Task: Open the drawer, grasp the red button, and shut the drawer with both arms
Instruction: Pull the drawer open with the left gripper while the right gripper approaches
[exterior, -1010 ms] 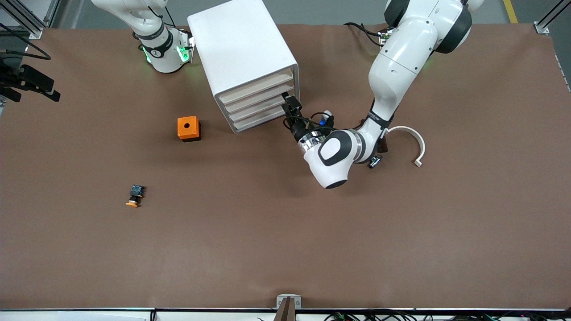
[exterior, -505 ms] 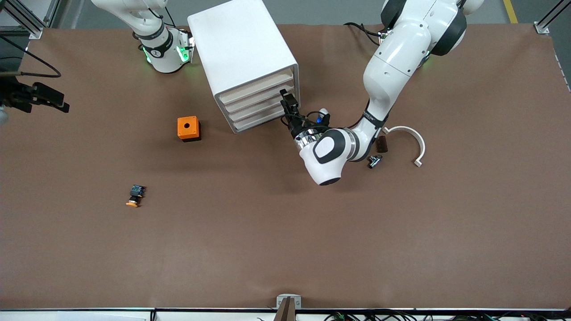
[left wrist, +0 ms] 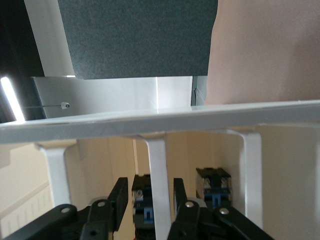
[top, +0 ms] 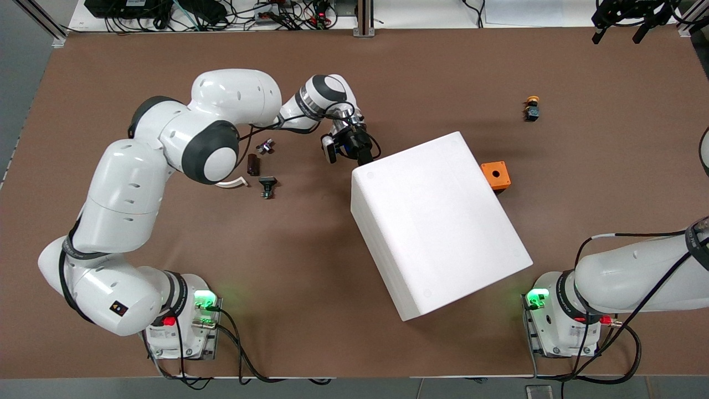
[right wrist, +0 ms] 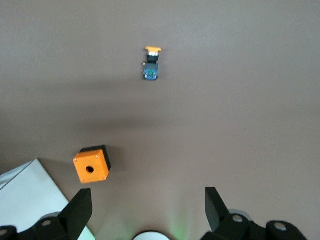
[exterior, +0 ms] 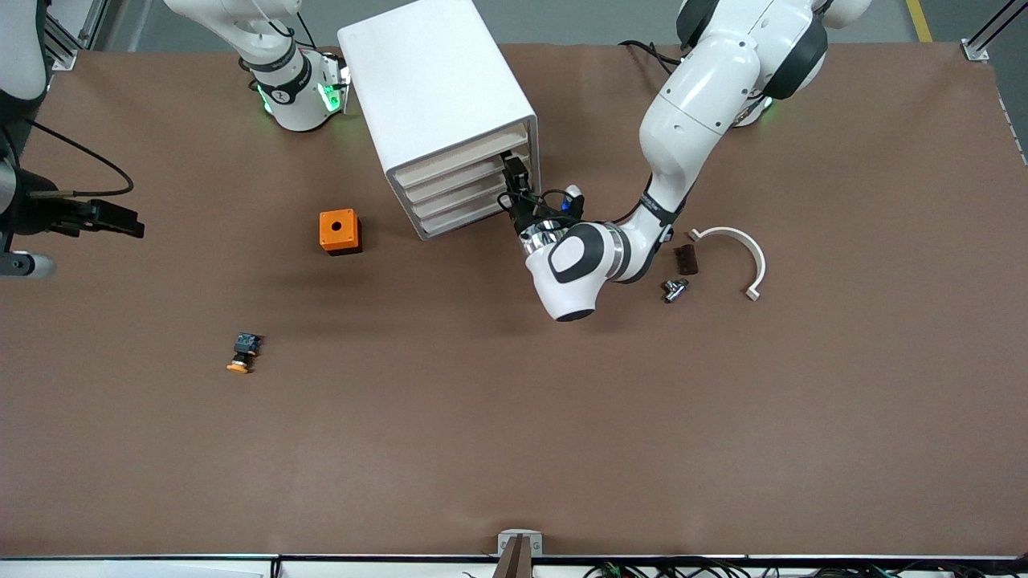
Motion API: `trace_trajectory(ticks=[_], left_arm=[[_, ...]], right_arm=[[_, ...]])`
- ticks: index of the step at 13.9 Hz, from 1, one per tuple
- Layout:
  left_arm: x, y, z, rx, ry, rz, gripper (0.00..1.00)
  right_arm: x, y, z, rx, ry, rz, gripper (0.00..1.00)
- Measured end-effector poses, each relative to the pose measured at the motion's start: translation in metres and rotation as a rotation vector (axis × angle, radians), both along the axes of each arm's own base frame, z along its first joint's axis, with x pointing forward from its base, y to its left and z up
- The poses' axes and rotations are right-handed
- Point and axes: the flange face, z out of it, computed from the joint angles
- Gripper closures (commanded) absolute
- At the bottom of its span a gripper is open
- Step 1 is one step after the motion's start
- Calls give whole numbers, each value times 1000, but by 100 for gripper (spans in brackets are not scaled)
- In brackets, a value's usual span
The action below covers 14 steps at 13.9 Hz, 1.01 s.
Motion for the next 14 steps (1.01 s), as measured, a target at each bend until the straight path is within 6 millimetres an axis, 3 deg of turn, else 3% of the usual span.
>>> trace_trajectory(ticks=[4,6,10,14], left_arm=[[-6,-1,-2,9,-1,-21,81],[-6,0,-4,17,-6,-29,87],[-6,1,-6,28,-8,-31,94],[-1,6,-7,40,-8,-21,94]], right_arm=[[5,5,-10,-17,17,-82,0],[4,35,-9,-48,33,-192,0],[-2,122,-9,-59,55,-425,0],[-9,168,-8,-64,68,-552,0]])
